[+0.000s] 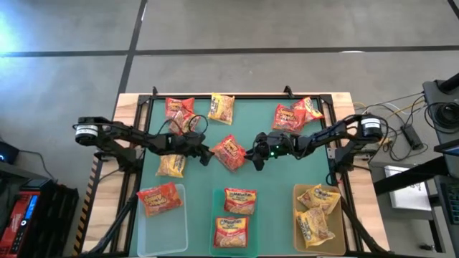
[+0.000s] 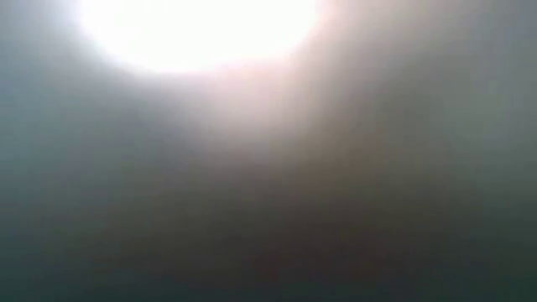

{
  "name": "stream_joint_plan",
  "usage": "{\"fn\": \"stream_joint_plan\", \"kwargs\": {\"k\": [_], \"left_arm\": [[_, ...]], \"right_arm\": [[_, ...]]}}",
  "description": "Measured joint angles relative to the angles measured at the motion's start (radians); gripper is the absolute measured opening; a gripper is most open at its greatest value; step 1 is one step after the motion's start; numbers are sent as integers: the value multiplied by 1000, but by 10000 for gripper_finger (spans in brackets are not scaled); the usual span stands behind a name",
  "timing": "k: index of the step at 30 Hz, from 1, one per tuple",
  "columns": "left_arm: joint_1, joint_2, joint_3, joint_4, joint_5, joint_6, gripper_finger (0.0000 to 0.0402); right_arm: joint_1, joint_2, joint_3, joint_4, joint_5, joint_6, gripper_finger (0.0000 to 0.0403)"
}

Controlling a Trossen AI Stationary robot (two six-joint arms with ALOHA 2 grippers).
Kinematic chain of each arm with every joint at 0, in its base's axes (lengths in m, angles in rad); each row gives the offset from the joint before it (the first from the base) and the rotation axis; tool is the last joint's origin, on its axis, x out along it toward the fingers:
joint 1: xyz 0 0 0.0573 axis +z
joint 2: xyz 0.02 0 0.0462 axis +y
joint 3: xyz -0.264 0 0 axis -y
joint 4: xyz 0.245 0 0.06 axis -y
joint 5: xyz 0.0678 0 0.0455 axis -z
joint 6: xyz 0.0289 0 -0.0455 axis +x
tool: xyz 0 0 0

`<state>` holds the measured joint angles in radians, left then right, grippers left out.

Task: Sort Maruchan noodles
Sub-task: Put the orange noodle pack into the transparent bin

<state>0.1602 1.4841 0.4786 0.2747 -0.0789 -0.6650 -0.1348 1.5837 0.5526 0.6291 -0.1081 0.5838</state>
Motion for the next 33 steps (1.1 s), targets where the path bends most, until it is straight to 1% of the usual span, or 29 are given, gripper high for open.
{"fn": "stream_joint_plan", "kwargs": {"k": [7,13,25,29,33], "left_arm": [[21,0,0,6,17,2,208],[22,1,0,45,17,-3,208],[46,1,0,86,12,-29,208],[70,10,-1,78,9,-98,208],[81,63,-1,96,9,-171,208]], "right_arm": [[0,75,0,20,2,0,139],[-2,129,2,40,3,-4,139],[-2,136,3,27,27,-62,139],[-2,136,3,20,28,-77,139],[-2,136,3,17,29,-90,139]]}}
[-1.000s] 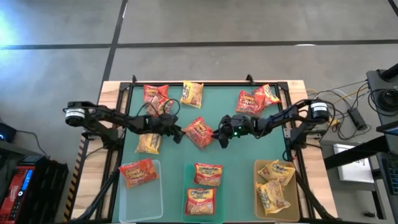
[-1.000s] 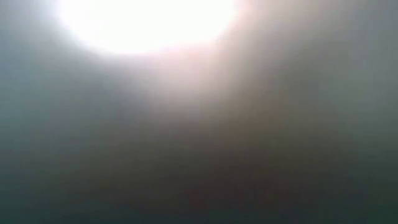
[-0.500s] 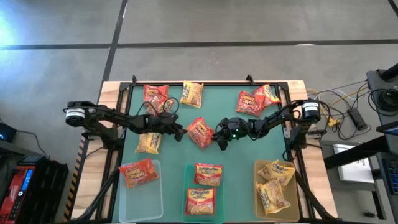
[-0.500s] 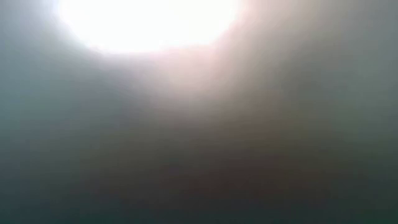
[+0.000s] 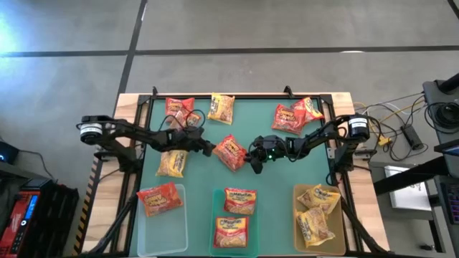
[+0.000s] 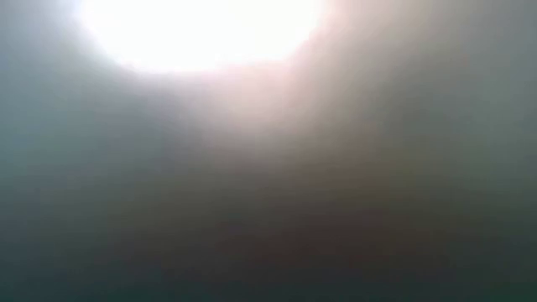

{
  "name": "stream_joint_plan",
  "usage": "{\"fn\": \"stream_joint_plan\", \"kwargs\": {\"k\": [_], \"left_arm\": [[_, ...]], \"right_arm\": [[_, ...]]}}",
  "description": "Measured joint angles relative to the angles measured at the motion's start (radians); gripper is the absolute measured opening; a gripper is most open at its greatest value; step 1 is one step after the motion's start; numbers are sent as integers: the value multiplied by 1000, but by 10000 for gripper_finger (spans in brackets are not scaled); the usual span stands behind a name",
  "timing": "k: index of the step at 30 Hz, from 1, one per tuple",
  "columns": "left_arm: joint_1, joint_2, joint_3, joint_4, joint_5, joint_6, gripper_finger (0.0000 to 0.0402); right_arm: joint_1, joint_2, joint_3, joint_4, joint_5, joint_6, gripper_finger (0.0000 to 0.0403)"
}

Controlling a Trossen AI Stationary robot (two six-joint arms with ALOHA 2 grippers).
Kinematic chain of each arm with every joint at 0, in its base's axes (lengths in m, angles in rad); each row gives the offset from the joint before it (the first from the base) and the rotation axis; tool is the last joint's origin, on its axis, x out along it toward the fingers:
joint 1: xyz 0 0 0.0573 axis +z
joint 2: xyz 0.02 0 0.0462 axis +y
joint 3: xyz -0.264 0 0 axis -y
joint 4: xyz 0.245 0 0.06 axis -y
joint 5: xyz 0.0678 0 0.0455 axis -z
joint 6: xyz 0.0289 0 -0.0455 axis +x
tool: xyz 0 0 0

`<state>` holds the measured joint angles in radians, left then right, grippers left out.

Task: Sort Maruchan noodles
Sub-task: Put the orange noodle pack into the transparent bin

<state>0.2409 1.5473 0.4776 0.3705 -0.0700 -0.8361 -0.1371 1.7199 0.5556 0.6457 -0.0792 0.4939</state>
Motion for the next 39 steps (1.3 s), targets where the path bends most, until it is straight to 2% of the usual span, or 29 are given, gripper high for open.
{"fn": "stream_joint_plan", "kwargs": {"k": [5,10,14,24,32,39], "left_arm": [[1,92,34,70,26,-19,208],[4,170,85,144,148,13,208],[8,221,121,157,207,18,208],[47,183,118,171,344,68,208],[56,186,118,179,355,68,208],[55,187,118,246,422,59,208]], "right_arm": [[0,1,0,-2,0,-17,139],[0,1,-1,-5,0,-23,139],[0,1,-2,-7,0,-27,139],[0,2,-2,-56,-4,-34,139],[0,2,-2,-61,-3,-34,139],[0,2,-2,-61,-3,-34,139]]}}
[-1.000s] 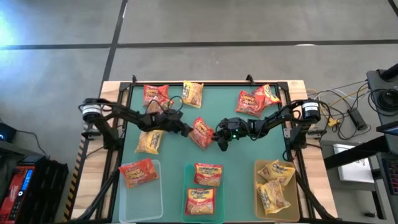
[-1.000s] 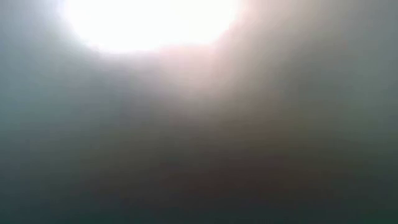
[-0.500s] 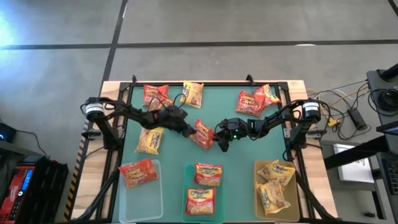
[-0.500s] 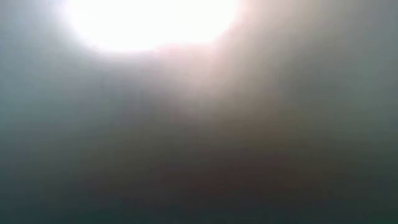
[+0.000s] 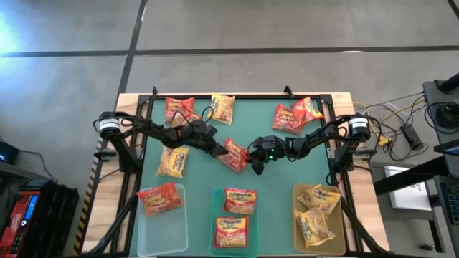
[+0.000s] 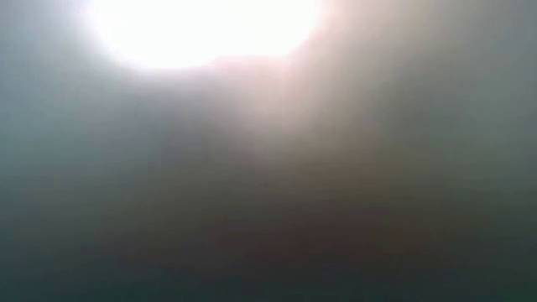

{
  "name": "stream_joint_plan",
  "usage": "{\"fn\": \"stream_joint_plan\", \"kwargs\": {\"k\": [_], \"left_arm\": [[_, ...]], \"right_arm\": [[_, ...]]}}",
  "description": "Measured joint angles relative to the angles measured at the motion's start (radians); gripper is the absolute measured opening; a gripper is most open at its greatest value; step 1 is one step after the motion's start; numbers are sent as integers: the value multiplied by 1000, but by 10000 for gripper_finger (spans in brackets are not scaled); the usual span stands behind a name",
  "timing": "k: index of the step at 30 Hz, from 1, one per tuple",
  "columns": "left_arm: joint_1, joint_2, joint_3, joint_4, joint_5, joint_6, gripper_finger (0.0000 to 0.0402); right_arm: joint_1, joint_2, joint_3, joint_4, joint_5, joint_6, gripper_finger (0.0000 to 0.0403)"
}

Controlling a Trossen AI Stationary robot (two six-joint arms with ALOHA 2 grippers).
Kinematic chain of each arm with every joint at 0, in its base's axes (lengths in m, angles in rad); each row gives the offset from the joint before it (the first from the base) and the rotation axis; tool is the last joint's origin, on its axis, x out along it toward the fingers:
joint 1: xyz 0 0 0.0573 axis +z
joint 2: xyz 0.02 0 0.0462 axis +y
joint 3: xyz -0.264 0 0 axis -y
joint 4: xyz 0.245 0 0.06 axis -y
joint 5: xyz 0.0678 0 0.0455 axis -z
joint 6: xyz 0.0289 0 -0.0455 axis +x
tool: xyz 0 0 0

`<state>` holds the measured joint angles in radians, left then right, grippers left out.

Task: Sort Maruchan noodles
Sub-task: Put the orange noodle pack into the transparent bin

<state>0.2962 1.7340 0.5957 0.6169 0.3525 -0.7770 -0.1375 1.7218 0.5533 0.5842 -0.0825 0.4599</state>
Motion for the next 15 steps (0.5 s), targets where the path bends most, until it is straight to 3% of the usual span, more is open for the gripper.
{"fn": "stream_joint_plan", "kwargs": {"k": [11,15], "left_arm": [[-4,78,35,6,-16,-25,208],[-9,121,81,7,53,-12,208]], "right_arm": [[0,0,0,0,0,0,139],[0,0,0,0,-1,0,139]]}}
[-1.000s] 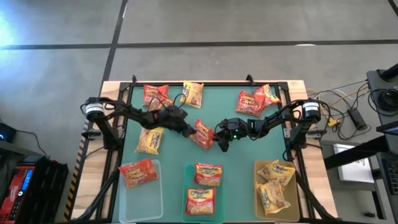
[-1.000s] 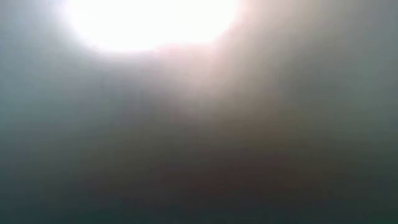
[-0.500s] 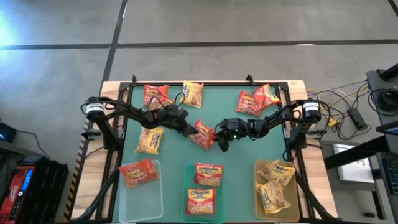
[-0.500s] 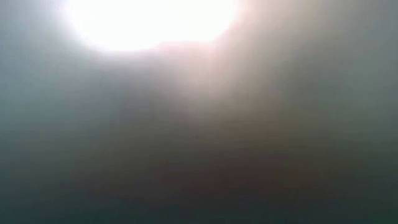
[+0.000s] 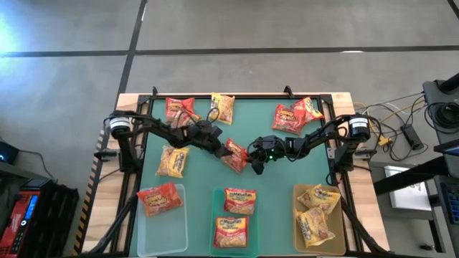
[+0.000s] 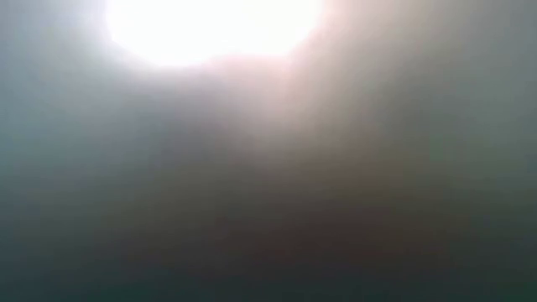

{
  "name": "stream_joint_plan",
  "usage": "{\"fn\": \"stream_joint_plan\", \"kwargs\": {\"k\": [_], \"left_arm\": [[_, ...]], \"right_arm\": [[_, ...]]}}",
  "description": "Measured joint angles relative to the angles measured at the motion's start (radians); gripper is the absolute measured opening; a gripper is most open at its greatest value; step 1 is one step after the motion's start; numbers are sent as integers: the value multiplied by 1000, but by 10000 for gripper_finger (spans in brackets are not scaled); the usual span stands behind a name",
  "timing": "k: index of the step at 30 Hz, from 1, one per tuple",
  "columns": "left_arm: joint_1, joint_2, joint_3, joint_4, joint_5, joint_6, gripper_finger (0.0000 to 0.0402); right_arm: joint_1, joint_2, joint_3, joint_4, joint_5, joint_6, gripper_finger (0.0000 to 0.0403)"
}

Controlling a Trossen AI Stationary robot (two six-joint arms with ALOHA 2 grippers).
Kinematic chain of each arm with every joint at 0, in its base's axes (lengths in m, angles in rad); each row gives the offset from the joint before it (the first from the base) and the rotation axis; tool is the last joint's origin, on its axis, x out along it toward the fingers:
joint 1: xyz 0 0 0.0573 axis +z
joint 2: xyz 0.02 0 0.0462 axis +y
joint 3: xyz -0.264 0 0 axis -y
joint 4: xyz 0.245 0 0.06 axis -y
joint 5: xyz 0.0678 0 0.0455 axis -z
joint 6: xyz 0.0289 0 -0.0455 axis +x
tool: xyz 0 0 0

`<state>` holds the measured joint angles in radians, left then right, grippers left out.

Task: Sort Maruchan noodles
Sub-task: Put the orange noodle pack into the transparent bin

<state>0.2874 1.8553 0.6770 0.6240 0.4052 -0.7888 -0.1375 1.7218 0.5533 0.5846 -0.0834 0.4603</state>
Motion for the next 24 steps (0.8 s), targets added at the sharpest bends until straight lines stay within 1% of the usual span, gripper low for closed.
{"fn": "stream_joint_plan", "kwargs": {"k": [5,13,17,20,24], "left_arm": [[-4,36,38,0,87,21,208],[-4,37,35,-5,97,32,202],[-5,37,35,-7,97,30,173],[-5,37,39,-13,97,29,139],[-6,39,43,-20,103,55,92]], "right_arm": [[0,0,0,0,-2,0,139],[0,0,0,0,-2,0,139],[0,-7,3,-2,-6,0,139],[-3,-34,5,-20,-58,1,139],[0,-109,3,-119,-97,-16,139]]}}
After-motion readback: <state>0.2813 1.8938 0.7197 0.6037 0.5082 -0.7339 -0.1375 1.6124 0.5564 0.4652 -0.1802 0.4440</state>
